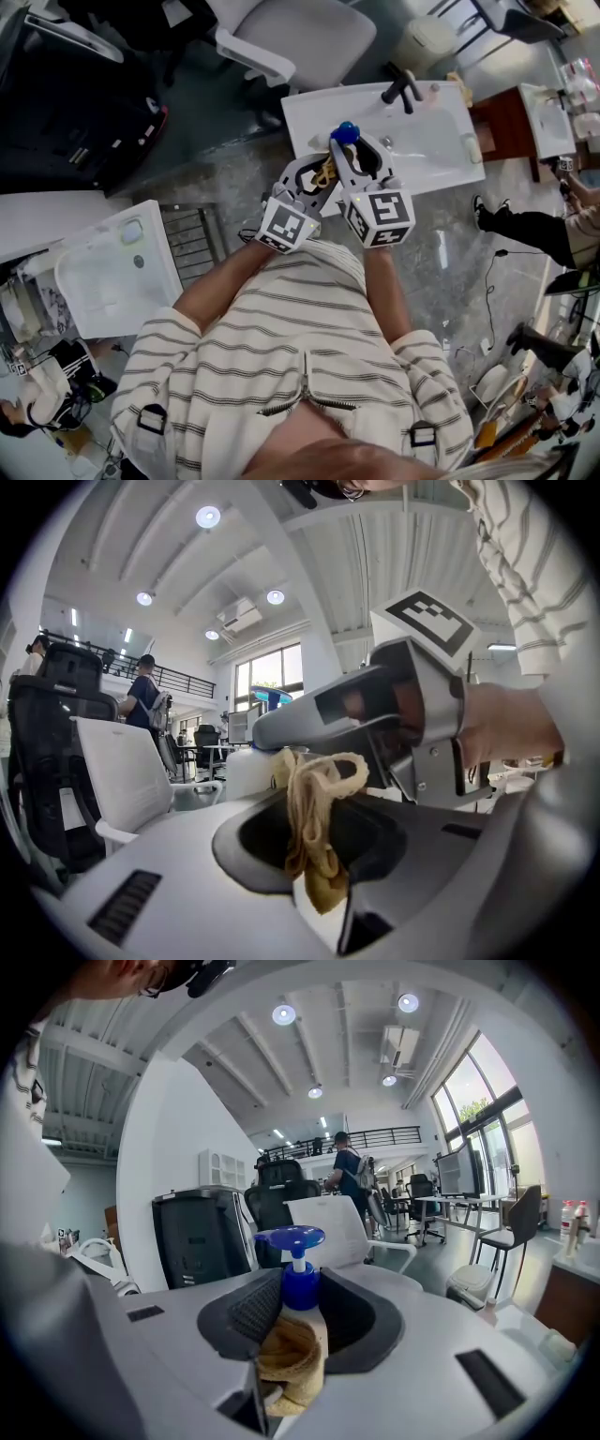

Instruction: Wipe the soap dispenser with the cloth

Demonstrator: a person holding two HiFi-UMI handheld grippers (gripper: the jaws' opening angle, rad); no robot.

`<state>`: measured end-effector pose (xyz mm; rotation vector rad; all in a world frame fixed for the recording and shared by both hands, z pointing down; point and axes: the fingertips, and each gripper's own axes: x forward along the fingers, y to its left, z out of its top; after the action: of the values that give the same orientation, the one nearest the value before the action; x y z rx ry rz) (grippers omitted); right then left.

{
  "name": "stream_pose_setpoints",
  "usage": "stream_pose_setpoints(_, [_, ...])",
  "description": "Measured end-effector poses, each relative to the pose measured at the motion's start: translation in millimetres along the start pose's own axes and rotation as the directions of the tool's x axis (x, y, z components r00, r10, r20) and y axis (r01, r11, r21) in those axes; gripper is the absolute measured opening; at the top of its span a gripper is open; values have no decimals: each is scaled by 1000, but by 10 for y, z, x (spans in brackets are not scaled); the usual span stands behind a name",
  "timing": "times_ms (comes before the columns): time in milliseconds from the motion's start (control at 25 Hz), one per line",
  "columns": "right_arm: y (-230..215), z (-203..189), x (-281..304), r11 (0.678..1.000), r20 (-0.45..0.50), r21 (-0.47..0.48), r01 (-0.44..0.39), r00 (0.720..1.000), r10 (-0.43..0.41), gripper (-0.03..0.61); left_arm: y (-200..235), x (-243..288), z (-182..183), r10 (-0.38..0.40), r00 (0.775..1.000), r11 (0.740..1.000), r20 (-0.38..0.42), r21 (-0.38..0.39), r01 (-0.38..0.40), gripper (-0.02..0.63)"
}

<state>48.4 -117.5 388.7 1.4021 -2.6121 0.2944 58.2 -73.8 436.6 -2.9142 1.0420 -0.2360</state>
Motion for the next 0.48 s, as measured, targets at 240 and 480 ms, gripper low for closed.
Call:
stream_pose_setpoints(240, [27, 22, -41, 1000, 1, -10, 0, 1000, 0, 126, -70, 91, -1, -15, 1000, 1000, 4, -16, 15, 86])
stream_pose_setpoints(480, [4, 47, -112, 1000, 9, 1, 10, 1000, -10, 126, -121, 107, -28, -31, 1000, 999, -4, -24, 30, 86])
